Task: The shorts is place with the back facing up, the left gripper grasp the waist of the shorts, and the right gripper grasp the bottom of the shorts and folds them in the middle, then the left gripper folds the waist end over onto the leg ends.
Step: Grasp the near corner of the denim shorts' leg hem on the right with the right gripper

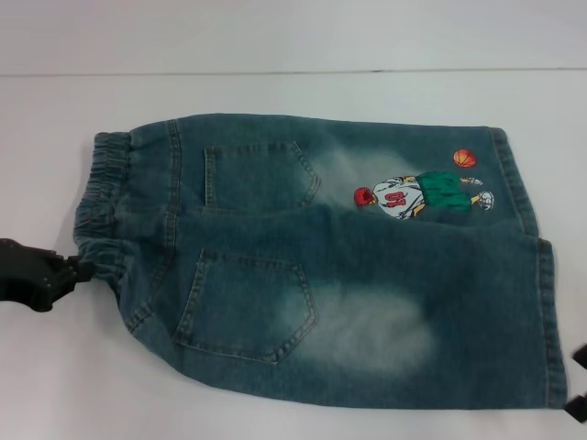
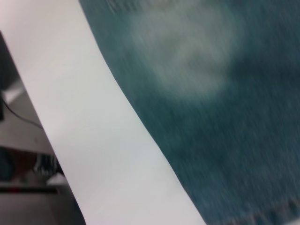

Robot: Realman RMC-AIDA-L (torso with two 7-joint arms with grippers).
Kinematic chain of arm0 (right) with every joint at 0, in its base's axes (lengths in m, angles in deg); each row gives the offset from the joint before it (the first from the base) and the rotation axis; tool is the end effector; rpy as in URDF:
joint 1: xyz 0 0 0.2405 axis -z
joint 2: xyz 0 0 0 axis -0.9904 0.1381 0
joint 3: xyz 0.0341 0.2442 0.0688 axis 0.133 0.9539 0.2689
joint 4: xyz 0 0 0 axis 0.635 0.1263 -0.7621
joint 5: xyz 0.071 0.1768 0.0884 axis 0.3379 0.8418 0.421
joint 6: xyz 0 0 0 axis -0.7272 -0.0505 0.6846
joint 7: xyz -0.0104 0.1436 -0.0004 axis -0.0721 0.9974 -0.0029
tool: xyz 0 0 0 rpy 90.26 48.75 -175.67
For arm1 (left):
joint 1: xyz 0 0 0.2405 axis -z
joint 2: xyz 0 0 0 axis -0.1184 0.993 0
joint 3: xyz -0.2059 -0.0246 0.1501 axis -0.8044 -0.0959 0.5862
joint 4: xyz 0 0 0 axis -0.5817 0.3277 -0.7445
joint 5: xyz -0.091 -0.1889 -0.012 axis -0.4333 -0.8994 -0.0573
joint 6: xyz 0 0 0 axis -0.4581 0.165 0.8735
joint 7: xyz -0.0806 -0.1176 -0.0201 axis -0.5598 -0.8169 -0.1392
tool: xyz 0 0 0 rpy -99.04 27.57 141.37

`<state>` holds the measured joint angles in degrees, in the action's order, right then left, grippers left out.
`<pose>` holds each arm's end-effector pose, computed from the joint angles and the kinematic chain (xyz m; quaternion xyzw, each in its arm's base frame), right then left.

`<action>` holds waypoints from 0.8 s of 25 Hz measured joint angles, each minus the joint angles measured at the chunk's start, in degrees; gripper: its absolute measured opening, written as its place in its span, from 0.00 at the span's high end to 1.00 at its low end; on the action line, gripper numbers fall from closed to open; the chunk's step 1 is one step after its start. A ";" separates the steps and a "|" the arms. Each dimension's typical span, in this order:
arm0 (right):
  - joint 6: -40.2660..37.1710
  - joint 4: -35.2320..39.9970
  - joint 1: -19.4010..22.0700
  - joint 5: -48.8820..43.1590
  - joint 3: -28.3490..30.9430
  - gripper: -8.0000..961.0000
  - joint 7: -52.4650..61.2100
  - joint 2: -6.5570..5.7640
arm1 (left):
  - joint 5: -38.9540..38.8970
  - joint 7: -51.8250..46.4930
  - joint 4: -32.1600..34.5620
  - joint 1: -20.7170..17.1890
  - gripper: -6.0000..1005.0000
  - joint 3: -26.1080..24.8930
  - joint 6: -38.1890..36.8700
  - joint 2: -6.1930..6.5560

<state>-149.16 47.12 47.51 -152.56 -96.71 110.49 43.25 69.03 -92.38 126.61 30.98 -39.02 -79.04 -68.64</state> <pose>0.2789 0.2973 0.0616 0.9225 -0.3413 0.1796 0.0167 -0.3276 0.3037 0.0539 -0.9134 -0.3296 -0.0591 0.2313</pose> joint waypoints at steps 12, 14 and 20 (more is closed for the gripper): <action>0.34 -2.98 -0.60 -6.77 -1.46 0.04 2.25 0.96 | -0.23 -0.10 0.45 0.26 0.94 -0.28 -0.10 -0.48; 1.05 -3.27 -0.64 -6.68 -1.45 0.04 2.10 1.18 | -0.30 -0.08 0.62 0.26 0.94 -0.30 -0.12 -0.48; 3.32 -4.85 -0.96 -6.19 -0.98 0.04 1.91 1.32 | -0.64 0.25 0.91 0.18 0.94 -0.17 -0.07 -0.69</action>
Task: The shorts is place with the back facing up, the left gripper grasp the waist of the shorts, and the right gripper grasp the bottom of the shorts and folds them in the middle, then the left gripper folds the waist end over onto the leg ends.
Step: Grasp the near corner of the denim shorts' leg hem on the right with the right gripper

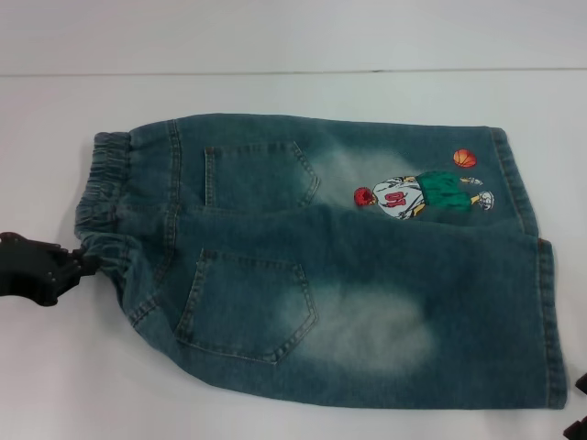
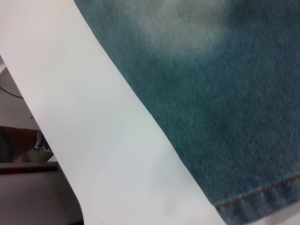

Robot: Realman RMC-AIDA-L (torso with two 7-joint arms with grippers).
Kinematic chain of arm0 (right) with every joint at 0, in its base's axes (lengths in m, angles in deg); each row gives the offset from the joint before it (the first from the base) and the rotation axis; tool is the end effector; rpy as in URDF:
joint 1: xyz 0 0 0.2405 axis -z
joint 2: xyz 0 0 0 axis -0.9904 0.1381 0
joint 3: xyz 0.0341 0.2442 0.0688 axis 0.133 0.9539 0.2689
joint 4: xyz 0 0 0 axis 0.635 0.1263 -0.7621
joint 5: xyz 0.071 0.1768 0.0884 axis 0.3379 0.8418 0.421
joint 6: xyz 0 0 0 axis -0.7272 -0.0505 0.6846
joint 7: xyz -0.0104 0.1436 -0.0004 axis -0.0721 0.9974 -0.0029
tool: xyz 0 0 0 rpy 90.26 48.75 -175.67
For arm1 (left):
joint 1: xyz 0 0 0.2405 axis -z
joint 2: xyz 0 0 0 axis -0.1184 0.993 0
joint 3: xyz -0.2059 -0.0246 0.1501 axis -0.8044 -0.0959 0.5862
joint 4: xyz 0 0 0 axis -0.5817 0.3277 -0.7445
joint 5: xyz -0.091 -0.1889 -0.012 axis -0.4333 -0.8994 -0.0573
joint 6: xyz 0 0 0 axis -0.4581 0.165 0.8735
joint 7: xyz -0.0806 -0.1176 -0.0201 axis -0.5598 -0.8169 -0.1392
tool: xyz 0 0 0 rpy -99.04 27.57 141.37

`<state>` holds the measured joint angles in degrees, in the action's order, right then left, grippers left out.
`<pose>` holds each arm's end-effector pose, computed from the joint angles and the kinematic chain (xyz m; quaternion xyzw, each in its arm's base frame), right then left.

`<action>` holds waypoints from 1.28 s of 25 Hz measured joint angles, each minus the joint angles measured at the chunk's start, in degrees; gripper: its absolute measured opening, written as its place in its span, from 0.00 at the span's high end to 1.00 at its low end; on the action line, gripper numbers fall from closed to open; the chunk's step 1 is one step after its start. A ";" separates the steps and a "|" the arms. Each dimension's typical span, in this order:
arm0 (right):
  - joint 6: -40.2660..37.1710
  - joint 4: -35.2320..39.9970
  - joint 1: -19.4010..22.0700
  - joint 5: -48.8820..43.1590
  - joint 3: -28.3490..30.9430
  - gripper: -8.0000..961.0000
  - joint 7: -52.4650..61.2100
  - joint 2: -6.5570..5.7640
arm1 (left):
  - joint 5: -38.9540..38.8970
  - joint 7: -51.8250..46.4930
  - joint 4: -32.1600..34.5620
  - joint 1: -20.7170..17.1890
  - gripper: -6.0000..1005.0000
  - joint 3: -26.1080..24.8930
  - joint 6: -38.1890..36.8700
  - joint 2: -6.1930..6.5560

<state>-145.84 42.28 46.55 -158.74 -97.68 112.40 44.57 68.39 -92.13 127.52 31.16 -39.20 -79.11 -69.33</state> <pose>0.2917 0.2931 0.0438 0.9013 -0.3688 0.2251 0.0308 -0.3227 0.3056 0.0530 -0.9144 -0.3228 -0.0664 0.2352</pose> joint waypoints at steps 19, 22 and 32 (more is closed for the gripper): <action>1.11 -2.34 -0.91 4.03 -0.37 0.08 -0.77 -0.67 | -0.02 0.18 0.06 -0.19 0.94 -0.17 0.25 -0.10; 1.27 -2.49 -1.02 4.02 -0.40 0.11 -0.80 -0.31 | -0.02 0.18 0.06 -0.19 0.94 -0.17 0.27 -0.18; 3.06 -4.34 -1.21 5.61 -0.16 0.20 -0.79 -0.14 | -0.02 0.18 0.08 -0.32 0.94 -0.16 0.29 -0.22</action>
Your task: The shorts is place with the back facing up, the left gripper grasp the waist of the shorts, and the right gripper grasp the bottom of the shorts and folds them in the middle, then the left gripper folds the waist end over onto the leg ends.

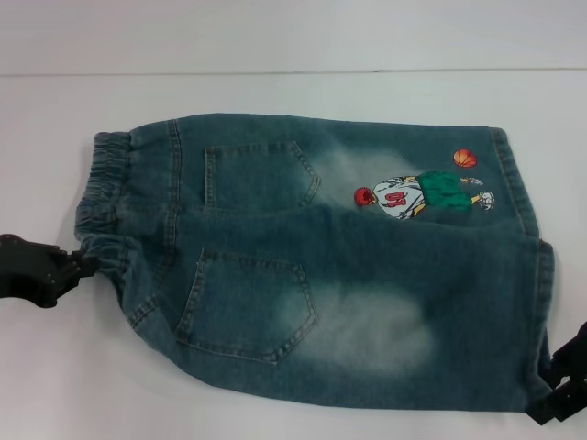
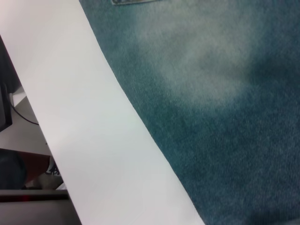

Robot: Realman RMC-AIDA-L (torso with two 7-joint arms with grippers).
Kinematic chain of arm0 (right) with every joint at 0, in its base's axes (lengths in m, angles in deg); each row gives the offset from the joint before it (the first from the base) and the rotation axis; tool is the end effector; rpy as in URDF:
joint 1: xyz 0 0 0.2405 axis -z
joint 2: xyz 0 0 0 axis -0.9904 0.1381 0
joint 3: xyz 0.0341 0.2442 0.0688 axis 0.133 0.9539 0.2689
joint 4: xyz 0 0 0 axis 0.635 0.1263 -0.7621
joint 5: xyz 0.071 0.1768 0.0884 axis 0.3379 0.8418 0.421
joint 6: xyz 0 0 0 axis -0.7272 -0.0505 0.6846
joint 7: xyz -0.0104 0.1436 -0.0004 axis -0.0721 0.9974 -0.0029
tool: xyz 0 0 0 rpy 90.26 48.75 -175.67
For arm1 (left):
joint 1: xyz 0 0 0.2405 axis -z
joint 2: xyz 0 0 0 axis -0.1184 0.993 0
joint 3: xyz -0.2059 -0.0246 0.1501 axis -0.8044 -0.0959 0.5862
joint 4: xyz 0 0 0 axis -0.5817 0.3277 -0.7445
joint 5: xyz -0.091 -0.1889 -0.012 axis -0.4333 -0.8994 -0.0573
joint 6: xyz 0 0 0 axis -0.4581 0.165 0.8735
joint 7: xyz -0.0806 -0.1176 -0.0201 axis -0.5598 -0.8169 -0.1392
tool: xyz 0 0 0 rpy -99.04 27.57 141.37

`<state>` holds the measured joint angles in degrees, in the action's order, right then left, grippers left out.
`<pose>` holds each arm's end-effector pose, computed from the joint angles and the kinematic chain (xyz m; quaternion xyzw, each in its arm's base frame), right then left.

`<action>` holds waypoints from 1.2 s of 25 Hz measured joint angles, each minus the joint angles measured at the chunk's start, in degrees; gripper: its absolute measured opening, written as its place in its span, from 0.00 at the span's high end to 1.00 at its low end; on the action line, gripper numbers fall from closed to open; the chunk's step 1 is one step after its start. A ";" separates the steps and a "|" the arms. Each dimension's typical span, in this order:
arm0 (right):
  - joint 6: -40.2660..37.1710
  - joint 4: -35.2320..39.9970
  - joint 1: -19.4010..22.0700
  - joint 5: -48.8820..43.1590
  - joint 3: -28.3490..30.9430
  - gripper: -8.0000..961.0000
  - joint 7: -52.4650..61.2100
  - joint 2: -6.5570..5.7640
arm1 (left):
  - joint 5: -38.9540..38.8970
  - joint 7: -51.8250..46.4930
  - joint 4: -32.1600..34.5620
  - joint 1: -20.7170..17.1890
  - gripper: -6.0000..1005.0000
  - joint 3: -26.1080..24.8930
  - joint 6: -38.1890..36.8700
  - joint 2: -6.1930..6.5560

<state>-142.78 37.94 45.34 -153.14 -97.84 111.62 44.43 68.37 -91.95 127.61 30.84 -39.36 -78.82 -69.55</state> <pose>0.2831 0.3018 0.0273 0.9174 -0.3538 0.1779 0.0389 -0.3244 0.3041 0.0524 -0.9129 -0.3248 -0.0665 0.2380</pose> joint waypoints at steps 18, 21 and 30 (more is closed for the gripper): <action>0.46 0.04 0.59 -0.27 -0.45 0.86 -2.07 0.01 | -0.08 -0.24 -0.06 0.37 0.94 0.12 0.00 0.00; 0.28 0.93 1.23 -0.04 0.02 0.94 -3.55 0.18 | -0.11 -0.42 -0.28 0.39 0.94 0.03 -0.14 0.00; -4.44 9.92 5.05 11.03 9.35 0.98 -13.07 -0.45 | -5.09 -4.99 0.35 0.48 0.94 -0.17 -1.82 1.28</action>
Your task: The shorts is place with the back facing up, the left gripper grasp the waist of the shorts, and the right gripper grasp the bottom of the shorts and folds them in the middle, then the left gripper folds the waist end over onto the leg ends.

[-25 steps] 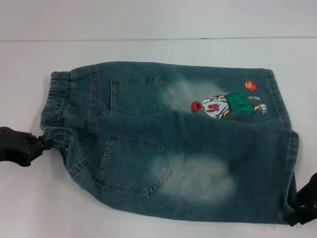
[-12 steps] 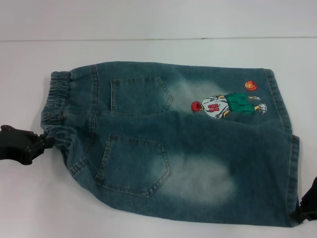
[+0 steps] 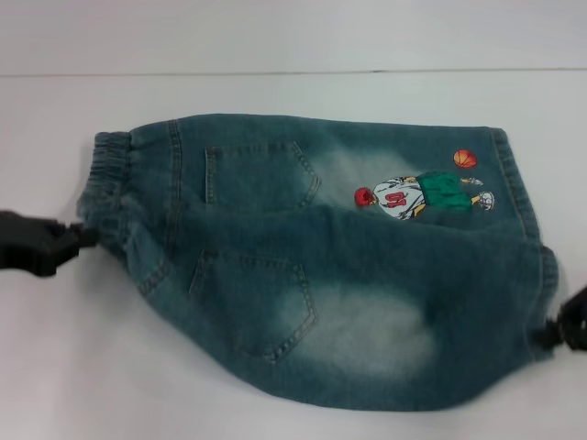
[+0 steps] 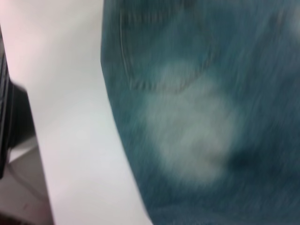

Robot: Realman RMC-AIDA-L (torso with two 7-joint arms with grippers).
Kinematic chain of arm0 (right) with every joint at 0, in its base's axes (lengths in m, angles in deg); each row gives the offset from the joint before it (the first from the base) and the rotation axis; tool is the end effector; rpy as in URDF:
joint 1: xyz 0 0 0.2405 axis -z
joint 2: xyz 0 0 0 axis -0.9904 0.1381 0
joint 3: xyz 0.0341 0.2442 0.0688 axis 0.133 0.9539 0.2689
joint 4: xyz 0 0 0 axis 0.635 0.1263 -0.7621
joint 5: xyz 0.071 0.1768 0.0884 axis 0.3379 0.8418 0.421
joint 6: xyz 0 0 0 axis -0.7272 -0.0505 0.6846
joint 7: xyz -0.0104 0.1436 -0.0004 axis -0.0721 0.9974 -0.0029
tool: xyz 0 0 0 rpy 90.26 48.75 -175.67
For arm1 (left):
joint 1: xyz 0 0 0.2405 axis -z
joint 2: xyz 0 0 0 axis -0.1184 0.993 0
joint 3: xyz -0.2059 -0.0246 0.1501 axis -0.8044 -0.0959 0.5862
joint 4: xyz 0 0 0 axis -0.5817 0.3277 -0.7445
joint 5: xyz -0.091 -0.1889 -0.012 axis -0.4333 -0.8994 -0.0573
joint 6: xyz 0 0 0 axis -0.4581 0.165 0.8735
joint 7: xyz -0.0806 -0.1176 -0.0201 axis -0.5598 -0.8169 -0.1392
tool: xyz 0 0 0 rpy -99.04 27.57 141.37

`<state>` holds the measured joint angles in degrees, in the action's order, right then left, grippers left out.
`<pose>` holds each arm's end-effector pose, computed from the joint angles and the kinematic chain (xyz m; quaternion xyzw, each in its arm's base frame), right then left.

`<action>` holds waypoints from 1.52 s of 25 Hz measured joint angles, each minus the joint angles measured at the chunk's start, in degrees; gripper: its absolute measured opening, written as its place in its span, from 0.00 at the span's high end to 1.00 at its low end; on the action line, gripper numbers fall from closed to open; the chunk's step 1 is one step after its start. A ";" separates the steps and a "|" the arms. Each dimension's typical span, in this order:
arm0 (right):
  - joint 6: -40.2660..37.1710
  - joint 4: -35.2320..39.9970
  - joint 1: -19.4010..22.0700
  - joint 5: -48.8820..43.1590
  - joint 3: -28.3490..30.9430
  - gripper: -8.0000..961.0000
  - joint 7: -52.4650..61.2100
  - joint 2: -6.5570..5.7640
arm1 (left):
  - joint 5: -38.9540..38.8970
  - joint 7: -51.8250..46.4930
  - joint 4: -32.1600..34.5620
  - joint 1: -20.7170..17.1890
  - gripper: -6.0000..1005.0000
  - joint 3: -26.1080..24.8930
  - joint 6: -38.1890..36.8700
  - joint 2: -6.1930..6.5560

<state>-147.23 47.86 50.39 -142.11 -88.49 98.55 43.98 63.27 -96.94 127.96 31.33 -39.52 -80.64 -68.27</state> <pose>0.2790 0.2971 0.0656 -0.9619 0.2681 -0.0469 0.0256 -0.3124 0.3121 0.0653 -0.8998 -0.3447 -0.1154 0.2412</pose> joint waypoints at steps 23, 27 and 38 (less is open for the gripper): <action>35.15 -3.74 -2.10 20.83 9.97 0.98 0.15 0.99 | -7.93 -8.69 -1.15 3.38 0.94 8.88 25.29 -0.95; 42.10 -7.32 -3.57 20.72 6.42 0.98 0.94 0.88 | -7.71 -9.01 -2.44 3.40 0.94 13.22 31.36 -1.14; 45.45 -8.44 -3.05 19.72 -1.19 0.98 4.77 1.19 | -6.69 -8.90 -3.57 3.08 0.95 15.57 34.18 -0.68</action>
<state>-101.77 39.42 47.34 -122.40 -89.68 103.32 45.17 56.59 -105.85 124.38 34.40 -23.95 -46.46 -68.95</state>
